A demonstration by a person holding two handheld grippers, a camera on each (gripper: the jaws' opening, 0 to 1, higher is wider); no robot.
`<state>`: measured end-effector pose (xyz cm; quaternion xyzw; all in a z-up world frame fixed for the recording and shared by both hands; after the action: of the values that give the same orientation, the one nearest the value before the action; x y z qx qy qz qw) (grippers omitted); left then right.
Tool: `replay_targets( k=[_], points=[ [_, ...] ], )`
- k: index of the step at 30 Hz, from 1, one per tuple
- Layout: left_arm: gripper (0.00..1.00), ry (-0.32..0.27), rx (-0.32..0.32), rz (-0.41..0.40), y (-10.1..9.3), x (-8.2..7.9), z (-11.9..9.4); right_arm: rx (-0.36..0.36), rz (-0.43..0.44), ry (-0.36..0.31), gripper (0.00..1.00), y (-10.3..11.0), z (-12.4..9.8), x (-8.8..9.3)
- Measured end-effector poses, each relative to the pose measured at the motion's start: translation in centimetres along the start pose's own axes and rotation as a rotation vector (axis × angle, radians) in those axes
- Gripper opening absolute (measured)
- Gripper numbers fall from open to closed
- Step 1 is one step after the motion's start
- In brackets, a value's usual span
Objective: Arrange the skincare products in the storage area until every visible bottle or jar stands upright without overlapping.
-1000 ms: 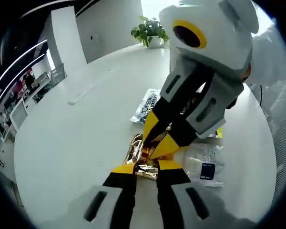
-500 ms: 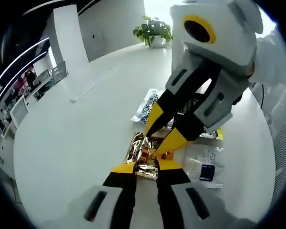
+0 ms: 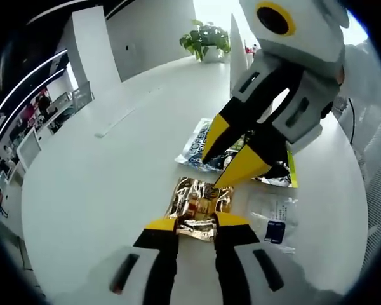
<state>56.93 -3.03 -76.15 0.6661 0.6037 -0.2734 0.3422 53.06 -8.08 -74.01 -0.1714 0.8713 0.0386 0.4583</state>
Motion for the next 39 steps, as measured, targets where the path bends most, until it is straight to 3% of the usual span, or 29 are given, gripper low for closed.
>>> replay_targets(
  k=[12, 21, 30, 39],
  points=[
    [0.26, -0.019, -0.019, -0.047, -0.2, -1.1, -1.9, 0.009, -0.003, -0.012, 0.16, 0.3, -1.3, -0.5],
    [0.42, -0.051, -0.068, -0.058, -1.0, -2.8, -4.1, 0.008, -0.029, -0.03, 0.26, 0.7, -2.8, -1.2],
    [0.51, -0.116, -0.113, -0.085, -2.0, -5.1, -6.6, 0.011, -0.058, -0.057, 0.37, 1.0, -5.0, -1.8],
    [0.61, -0.149, -0.11, -0.094, -3.6, -6.6, -8.5, 0.025, -0.089, -0.095, 0.48, 1.4, -7.3, -2.8]
  ],
)
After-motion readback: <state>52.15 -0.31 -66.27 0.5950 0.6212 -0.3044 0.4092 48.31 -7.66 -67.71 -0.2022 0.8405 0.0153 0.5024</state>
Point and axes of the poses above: the point that each gripper's makers call its tool centre point, and the gripper's own axes: z roughly forward along the fingers, y roughly to its left, x roughly out of its underside, the point moved 3 cm from there along -z, roughly backward along the fingers, and after that the axes turned 6 degrees about -y, right-handed, at the moved point
